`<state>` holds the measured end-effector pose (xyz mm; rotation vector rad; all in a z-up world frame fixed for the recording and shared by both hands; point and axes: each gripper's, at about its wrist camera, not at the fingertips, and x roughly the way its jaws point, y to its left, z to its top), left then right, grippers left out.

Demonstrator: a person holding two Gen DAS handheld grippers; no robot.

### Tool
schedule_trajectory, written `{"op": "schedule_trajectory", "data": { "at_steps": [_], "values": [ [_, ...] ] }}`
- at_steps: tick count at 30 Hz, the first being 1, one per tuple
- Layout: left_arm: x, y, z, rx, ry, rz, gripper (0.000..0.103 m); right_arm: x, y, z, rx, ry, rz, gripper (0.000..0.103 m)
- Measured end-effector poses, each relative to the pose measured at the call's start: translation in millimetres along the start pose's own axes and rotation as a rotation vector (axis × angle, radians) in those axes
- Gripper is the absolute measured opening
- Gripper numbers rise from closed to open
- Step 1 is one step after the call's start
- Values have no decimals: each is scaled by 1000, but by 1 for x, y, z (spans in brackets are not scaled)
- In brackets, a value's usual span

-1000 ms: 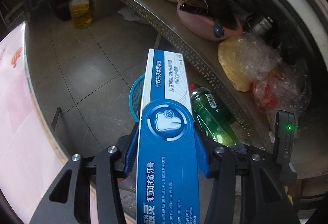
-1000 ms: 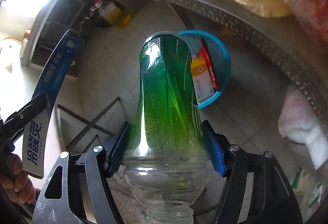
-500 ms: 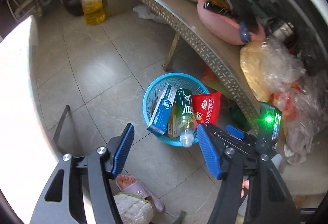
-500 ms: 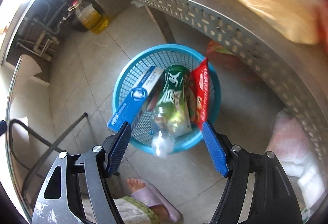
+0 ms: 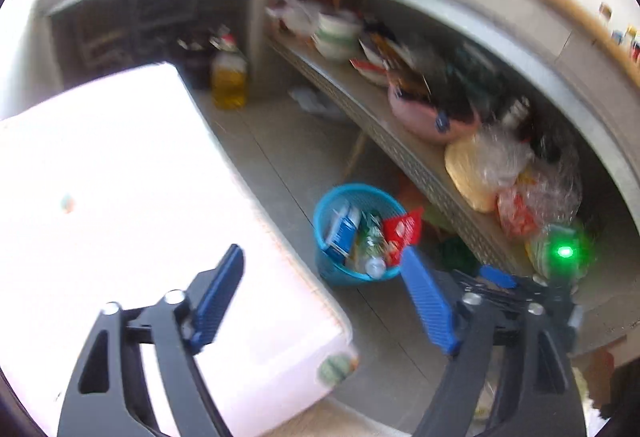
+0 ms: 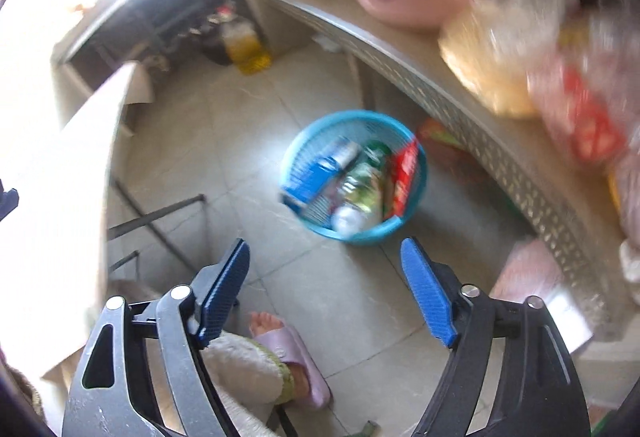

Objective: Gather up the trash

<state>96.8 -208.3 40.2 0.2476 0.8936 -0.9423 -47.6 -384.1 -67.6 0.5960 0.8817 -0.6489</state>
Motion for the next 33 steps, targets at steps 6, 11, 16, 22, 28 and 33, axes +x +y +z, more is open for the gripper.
{"op": "schedule_trajectory", "data": {
  "at_steps": [6, 11, 16, 22, 28, 33],
  "values": [
    [-74, 29, -40, -102, -153, 137, 97, -66, 57, -7, -140, -167, 106, 94],
    [-114, 49, -67, -201, -221, 183, 97, -95, 90, -25, -223, -242, 147, 95],
    [-132, 59, -93, -262, -237, 302, 97, -112, 111, -45, -274, -277, 131, 95],
    [-138, 63, -118, -282, -215, 483, 97, -120, 128, -65, -335, -307, 38, 95],
    [-131, 63, -129, -292, -123, 595, 97, -118, 138, -81, -405, -334, -24, 95],
    [-129, 62, -136, -364, -106, 636, 97, -110, 134, -82, -397, -292, -48, 95]
  ]
}}
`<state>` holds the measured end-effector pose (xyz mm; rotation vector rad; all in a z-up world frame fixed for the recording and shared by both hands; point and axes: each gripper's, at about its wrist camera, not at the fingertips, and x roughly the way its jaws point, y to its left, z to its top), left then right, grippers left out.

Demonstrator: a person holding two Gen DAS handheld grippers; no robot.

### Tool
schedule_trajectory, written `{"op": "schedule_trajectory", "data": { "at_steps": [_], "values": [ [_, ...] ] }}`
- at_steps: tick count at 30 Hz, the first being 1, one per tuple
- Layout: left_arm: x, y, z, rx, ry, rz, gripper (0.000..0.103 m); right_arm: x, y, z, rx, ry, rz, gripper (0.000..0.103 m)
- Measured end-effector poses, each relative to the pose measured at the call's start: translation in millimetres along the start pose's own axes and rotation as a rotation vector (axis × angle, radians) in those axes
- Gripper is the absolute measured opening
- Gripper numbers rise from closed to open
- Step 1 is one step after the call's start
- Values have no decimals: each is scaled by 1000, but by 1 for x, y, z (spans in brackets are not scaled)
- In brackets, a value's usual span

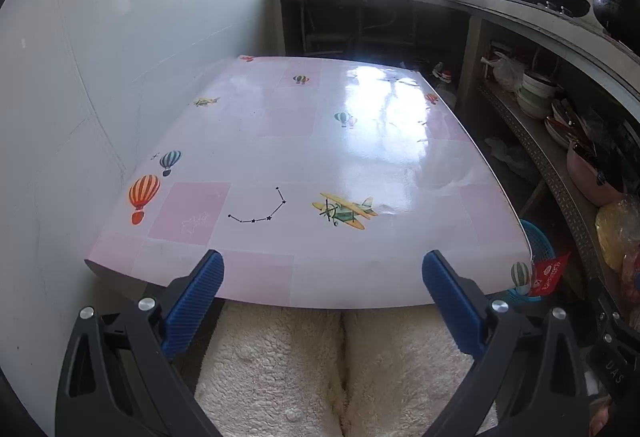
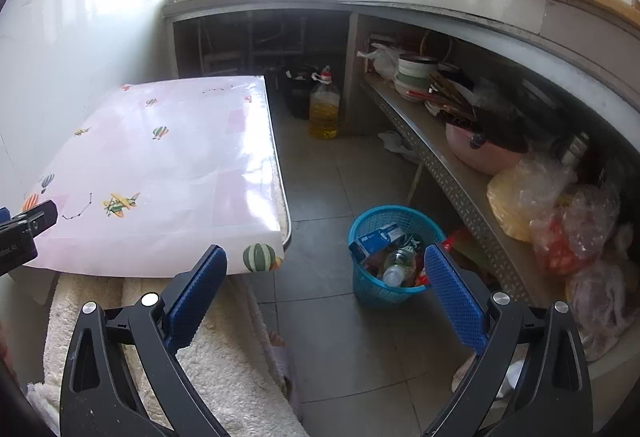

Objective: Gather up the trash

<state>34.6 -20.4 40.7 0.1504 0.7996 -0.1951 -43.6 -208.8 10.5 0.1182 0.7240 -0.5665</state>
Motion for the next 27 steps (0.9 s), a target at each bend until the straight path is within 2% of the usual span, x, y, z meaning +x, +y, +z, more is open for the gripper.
{"op": "schedule_trajectory", "data": {
  "at_steps": [9, 15, 27],
  "values": [
    [11, -12, -2, 23, 36, 85, 97, 13, -19, -9, 48, 60, -62, 95],
    [13, -15, 1, 6, 47, 96, 97, 19, -25, -9, 64, 83, -58, 95],
    [17, -21, 0, 35, 55, 98, 97, 18, -24, -6, 58, 84, -55, 95]
  ]
}}
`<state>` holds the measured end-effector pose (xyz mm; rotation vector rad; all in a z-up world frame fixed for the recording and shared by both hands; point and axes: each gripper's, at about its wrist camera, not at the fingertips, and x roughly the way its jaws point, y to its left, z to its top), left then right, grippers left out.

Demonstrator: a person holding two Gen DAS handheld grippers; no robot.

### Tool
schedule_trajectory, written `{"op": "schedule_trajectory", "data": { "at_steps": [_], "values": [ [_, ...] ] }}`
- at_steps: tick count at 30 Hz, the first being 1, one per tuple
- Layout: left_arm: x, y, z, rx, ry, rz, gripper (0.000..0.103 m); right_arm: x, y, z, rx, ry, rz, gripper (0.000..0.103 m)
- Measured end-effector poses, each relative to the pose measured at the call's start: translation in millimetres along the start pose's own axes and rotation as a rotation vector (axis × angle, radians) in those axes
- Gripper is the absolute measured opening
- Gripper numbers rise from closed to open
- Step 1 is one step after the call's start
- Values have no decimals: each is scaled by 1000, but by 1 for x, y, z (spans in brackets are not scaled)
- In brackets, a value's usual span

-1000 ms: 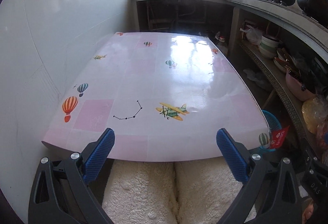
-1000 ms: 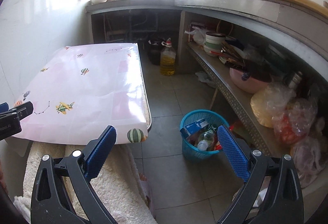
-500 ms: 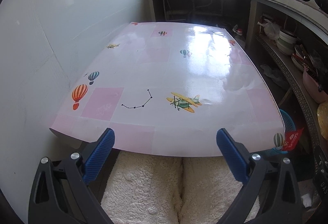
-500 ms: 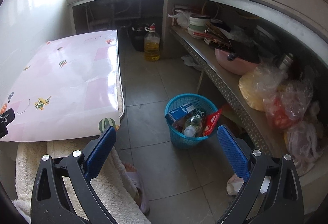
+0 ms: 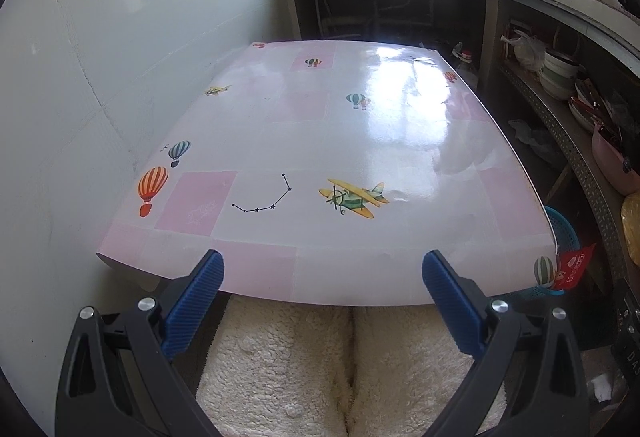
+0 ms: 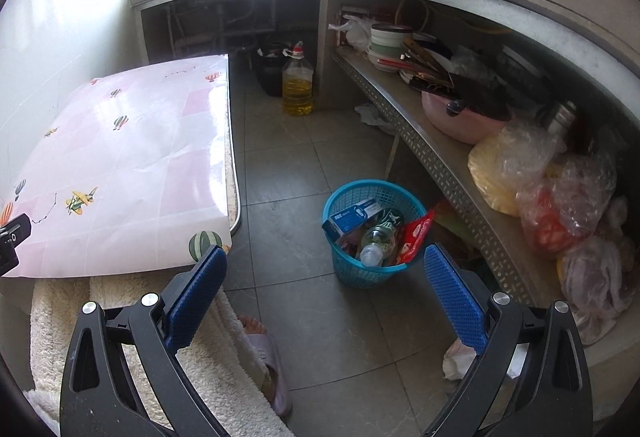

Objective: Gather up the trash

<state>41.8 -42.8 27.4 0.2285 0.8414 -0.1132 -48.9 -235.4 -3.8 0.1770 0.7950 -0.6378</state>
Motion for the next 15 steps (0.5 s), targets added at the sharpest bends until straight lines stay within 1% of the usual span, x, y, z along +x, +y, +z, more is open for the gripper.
{"op": "schedule_trajectory", "data": {
  "at_steps": [8, 15],
  "values": [
    [-3, 0, -1, -2, -3, -1, 97, 0, 0, 0, -1, 2, 0, 95],
    [-1, 0, -2, -6, 17, -11, 97, -1, -1, 0, -1, 1, 2, 95]
  ]
}}
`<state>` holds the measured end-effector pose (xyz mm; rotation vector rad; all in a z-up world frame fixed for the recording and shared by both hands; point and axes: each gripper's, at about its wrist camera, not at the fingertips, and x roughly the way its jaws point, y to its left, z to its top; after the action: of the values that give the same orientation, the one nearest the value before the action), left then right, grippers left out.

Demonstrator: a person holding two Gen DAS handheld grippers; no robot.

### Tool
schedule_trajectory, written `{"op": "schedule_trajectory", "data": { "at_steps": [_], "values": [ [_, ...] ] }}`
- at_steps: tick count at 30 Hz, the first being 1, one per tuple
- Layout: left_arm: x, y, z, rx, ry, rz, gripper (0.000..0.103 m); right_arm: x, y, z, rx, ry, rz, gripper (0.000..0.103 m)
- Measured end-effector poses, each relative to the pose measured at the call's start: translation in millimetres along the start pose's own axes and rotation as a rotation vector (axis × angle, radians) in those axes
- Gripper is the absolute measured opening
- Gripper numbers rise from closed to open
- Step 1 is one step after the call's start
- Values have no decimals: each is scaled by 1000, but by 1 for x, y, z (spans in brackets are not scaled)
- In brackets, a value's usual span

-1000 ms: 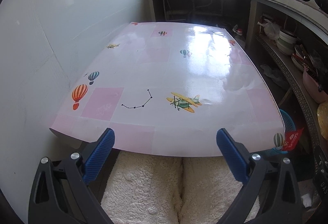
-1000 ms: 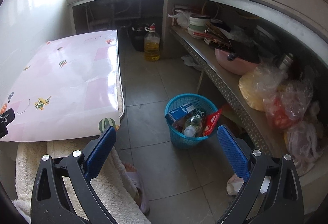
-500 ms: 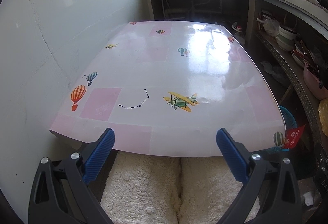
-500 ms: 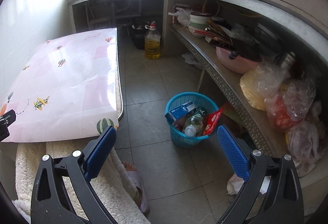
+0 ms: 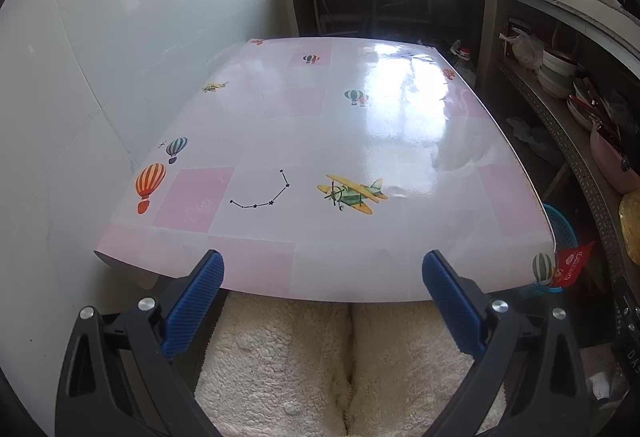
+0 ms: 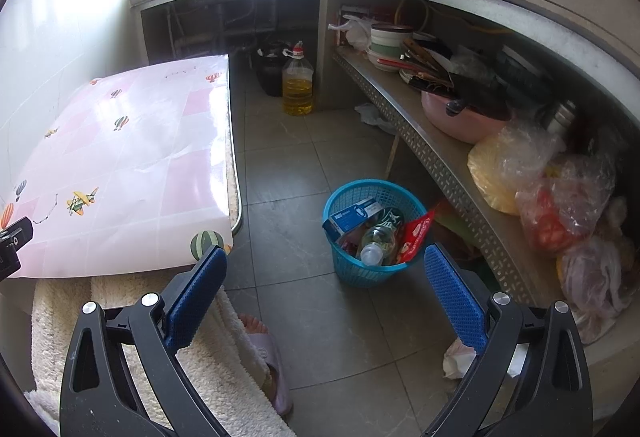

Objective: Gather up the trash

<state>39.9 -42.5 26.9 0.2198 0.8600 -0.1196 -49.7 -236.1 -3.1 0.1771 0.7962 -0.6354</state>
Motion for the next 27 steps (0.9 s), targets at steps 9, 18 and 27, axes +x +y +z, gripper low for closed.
{"op": "schedule_trajectory", "data": {
  "at_steps": [9, 18, 27],
  "values": [
    [3, 3, 1, -3, 6, -3, 97, -1, -1, 0, -2, -2, 0, 95],
    [5, 4, 0, -4, 9, -5, 97, -1, -1, 1, 0, -2, -2, 95],
    [6, 6, -1, -5, 15, -6, 97, -1, -2, 0, -1, -2, 0, 95]
  ]
}}
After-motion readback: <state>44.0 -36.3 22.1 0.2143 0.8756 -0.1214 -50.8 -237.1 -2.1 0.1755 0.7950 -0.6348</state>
